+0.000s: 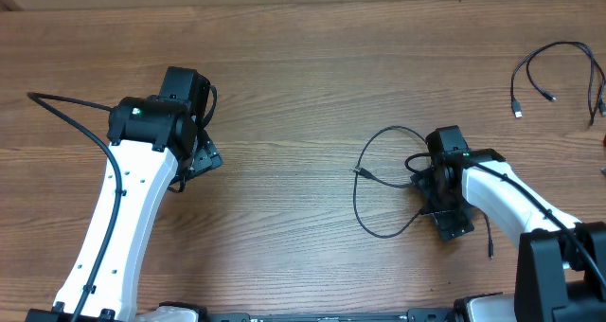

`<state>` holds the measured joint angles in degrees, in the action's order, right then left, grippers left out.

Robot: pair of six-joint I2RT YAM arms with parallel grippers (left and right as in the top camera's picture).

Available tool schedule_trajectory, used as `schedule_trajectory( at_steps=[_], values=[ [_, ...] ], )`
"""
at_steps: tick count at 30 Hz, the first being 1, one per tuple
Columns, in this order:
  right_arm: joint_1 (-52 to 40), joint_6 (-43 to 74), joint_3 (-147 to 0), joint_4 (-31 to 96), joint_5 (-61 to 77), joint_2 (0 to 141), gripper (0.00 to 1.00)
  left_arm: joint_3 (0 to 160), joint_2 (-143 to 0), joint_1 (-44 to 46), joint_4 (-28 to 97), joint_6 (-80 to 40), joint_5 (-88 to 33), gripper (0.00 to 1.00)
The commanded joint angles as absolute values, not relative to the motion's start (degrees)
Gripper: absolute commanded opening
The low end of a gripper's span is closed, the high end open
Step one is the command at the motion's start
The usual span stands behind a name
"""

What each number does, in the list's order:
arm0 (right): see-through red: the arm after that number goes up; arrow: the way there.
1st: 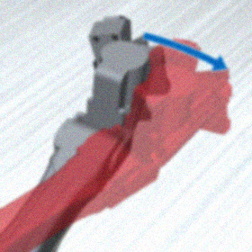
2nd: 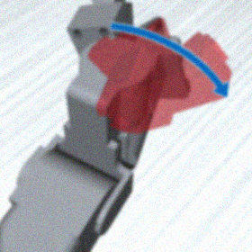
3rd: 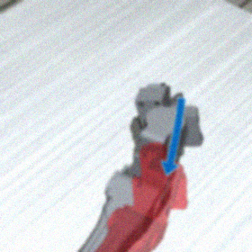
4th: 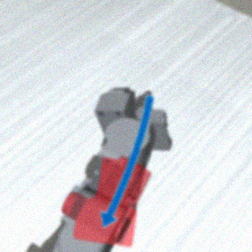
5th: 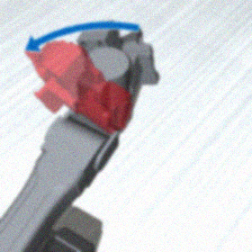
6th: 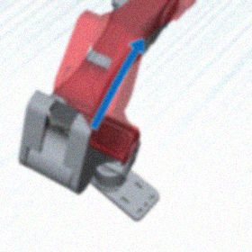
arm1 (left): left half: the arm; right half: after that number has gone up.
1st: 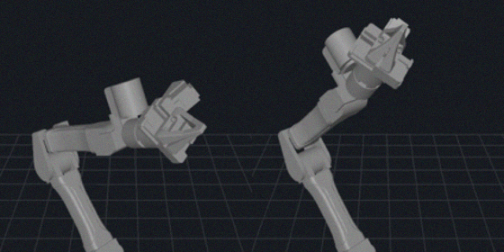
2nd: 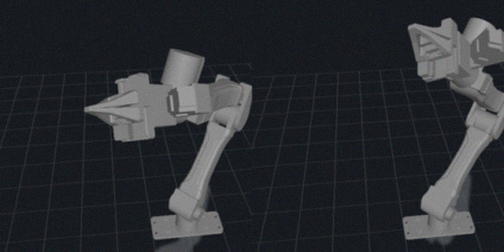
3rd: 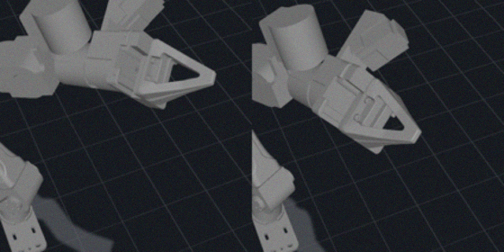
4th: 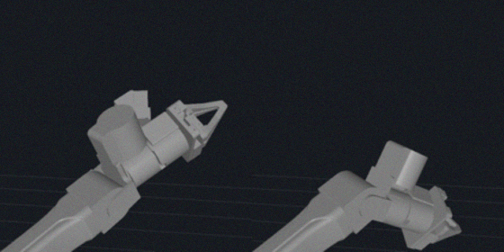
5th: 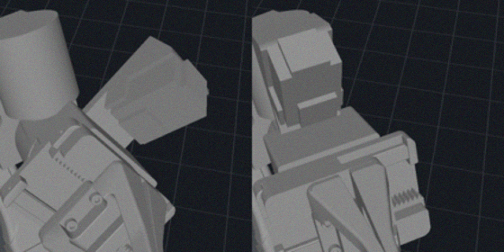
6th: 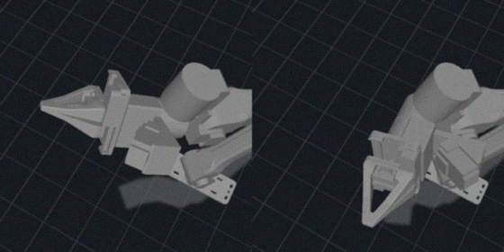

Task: Untangle cables
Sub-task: 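Lower the right gripper onto the black cable loop and grasp it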

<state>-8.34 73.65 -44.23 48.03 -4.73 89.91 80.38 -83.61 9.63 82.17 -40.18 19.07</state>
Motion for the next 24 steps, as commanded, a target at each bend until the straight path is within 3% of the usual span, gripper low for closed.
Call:
schedule_trajectory(
  at_steps=[1, 9, 24],
  values=[
    [-8.6, 74.1, -41.7, 46.7, -5.5, 89.5, 1.00, 81.2, -83.0, 9.3, 81.0, -40.7, 18.4, 1.00],
    [-8.6, 73.3, -35.7, 38.6, -5.2, 89.5, 1.00, 81.1, -73.5, 9.4, 78.8, -44.2, 18.6, 0.99],
    [-8.6, 71.1, -35.6, 37.0, -4.7, 89.5, 1.00, 81.1, -50.8, 9.4, 83.3, -43.7, 21.3, 1.00]
  ],
)
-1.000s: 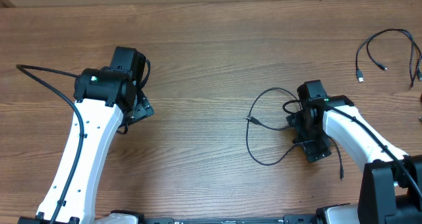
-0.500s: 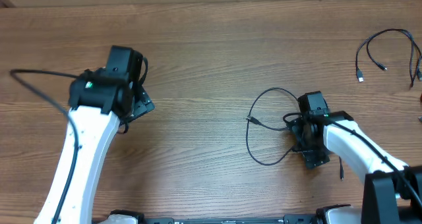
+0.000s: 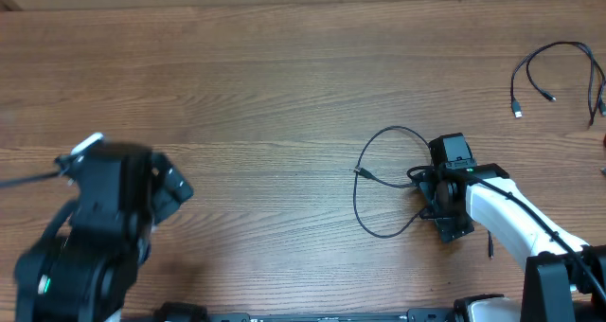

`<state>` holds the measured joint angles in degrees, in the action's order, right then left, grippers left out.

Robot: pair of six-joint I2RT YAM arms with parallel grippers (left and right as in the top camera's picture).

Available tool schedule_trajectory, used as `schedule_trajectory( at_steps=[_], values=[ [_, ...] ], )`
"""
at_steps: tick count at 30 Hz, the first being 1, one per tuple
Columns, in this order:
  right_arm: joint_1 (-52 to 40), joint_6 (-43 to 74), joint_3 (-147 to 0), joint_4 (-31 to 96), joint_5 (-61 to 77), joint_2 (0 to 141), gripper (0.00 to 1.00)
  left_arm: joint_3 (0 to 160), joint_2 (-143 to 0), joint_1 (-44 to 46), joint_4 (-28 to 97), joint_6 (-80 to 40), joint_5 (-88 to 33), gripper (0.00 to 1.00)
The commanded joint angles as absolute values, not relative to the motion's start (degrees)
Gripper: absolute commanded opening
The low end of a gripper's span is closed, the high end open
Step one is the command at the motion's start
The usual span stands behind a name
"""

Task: Untangle cables
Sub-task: 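Lower the right gripper onto the black cable loop and grasp it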

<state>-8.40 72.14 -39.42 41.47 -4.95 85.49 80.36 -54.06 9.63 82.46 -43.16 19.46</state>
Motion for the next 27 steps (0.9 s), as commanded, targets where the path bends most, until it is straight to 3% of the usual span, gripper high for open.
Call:
schedule_trajectory(
  at_steps=[1, 12, 27],
  values=[
    [-8.6, 71.1, -35.6, 37.0, -4.6, 89.5, 1.00, 81.1, -50.2, 9.4, 83.7, -43.7, 21.3, 0.99],
    [-8.6, 67.3, -35.5, 33.2, -4.4, 89.5, 1.00, 81.1, -49.8, 9.4, 87.9, -43.7, 21.2, 1.00],
    [-9.2, 67.4, -36.2, 39.9, -5.6, 79.5, 1.00, 81.1, -49.8, 9.4, 87.8, -43.9, 19.2, 1.00]
  ],
)
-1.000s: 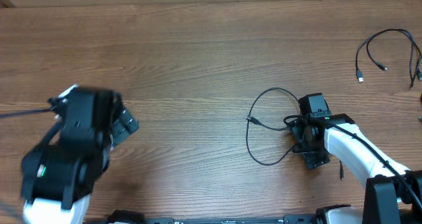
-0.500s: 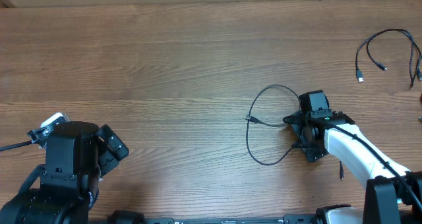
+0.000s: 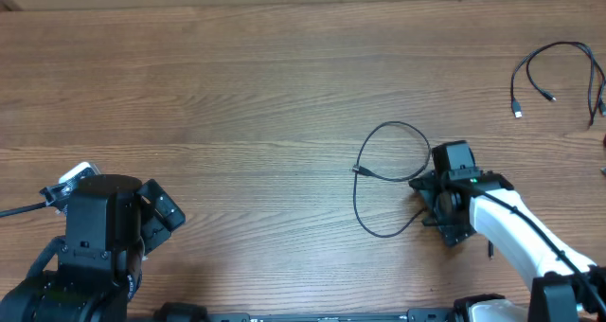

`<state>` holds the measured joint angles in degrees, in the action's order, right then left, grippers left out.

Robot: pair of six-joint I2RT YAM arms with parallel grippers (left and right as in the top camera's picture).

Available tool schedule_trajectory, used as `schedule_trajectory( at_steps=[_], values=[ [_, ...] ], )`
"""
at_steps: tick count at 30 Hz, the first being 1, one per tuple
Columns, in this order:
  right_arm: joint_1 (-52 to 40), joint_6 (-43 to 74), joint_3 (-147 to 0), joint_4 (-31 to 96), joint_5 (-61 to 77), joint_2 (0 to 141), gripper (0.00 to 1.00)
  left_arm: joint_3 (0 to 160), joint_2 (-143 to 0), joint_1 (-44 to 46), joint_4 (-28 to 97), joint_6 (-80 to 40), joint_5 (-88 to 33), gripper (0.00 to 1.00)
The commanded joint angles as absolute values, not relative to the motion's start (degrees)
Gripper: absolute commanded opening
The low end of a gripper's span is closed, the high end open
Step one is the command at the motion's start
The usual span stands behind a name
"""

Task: Untangle cables
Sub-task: 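Lower the right gripper onto the black cable loop and grasp it, then carry the grasped cable up to the upper right with the right gripper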

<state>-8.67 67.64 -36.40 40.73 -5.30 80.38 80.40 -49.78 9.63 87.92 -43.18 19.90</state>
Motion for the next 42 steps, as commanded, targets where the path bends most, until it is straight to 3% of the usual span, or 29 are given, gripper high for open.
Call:
schedule_trajectory(
  at_steps=[1, 11, 29, 31, 35, 37, 42],
  values=[
    [-9.3, 66.8, -36.2, 39.6, -5.5, 79.6, 1.00, 81.1, -49.8, 9.4, 87.7, -44.0, 18.6, 1.00],
    [-9.3, 59.4, -36.7, 30.8, 1.2, 79.3, 1.00, 81.1, -49.8, 9.4, 87.6, -43.9, 17.7, 1.00],
    [-9.3, 59.6, -37.5, 27.5, -7.9, 87.0, 0.99, 81.1, -49.8, 9.4, 87.6, -43.9, 17.7, 0.99],
    [-9.3, 59.7, -37.5, 27.3, -7.9, 88.0, 0.88, 81.1, -49.8, 9.4, 87.6, -43.9, 17.7, 0.99],
    [-9.3, 59.2, -37.5, 28.0, -7.6, 90.3, 0.37, 81.1, -49.8, 9.4, 87.6, -43.9, 17.7, 1.00],
    [-9.3, 59.3, -37.5, 28.5, -7.4, 91.0, 0.19, 81.1, -49.8, 9.4, 87.6, -43.9, 17.7, 1.00],
    [-9.3, 56.3, -37.5, 26.7, -5.6, 91.6, 0.15, 81.1, -49.8, 9.4, 87.6, -43.9, 17.7, 1.00]
  ],
)
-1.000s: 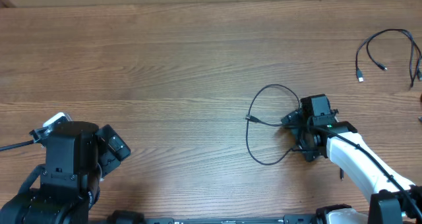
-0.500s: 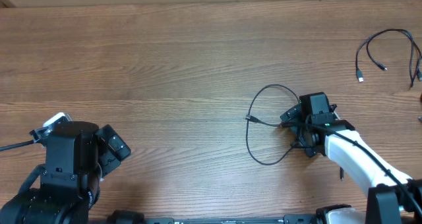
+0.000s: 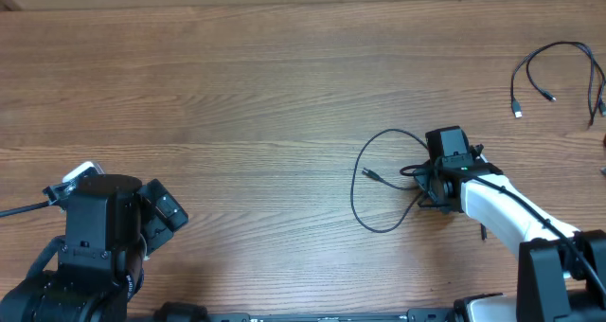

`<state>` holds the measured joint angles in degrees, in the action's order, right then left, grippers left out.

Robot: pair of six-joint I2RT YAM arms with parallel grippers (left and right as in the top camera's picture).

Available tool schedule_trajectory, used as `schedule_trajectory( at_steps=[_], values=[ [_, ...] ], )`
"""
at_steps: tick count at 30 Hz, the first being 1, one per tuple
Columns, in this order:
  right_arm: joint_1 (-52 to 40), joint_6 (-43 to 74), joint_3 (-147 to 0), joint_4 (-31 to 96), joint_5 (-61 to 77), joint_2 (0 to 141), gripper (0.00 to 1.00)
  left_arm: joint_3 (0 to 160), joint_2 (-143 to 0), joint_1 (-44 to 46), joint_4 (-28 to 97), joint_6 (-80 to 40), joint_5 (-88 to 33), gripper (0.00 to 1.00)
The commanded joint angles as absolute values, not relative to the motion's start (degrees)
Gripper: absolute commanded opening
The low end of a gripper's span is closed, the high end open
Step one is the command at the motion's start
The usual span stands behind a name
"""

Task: Untangle cables
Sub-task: 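Carry the grasped cable up to the upper right with the right gripper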

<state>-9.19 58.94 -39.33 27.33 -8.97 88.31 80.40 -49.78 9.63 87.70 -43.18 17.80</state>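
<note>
A thin black cable [image 3: 361,194] lies in a wide loop right of the table's centre, its connector end [image 3: 369,174] pointing into the loop. The loop's right-hand strands bunch together and run under my right gripper [image 3: 428,185]. That gripper points down at the table, and its wrist hides the fingers, so a grip on the cable cannot be made out. My left gripper [image 3: 169,211] is folded back at the near left edge, far from the cable, with nothing in it.
A second black cable [image 3: 557,64] with loose connector ends lies at the far right corner, and bits of other cable show at the right edge. The left arm's own lead [image 3: 19,211] trails off the left side.
My right gripper has moved a little away from the near edge and tipped downward, hiding its fingers. The cable loop has changed shape slightly and its connector end has shifted right. The left arm has stayed put.
At first my left arm reached over the left half of the table while my right gripper sat beside the cable loop. The left arm then drew back to the near left corner and has stayed there. My right gripper kept shifting at the loop's right side, reshaping it slightly.
</note>
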Motion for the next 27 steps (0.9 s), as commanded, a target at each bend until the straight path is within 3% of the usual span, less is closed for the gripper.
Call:
schedule_trajectory(
  at_steps=[1, 4, 18, 27],
  values=[
    [-9.3, 53.9, -37.5, 25.2, -4.6, 91.6, 0.15, 81.1, -49.8, 9.4, 87.6, -43.9, 17.7, 1.00],
    [-9.3, 42.9, -37.7, 18.4, -1.8, 91.6, 0.04, 81.1, -49.8, 9.4, 87.6, -43.9, 17.7, 1.00],
    [-2.8, 19.0, -52.8, 6.8, -7.5, 91.7, 0.04, 81.1, -49.8, 9.4, 87.6, -43.9, 17.7, 1.00],
    [4.6, 10.8, -72.2, 7.2, -6.3, 100.3, 0.04, 81.1, -49.8, 9.4, 87.6, -43.9, 17.7, 1.00]
  ],
)
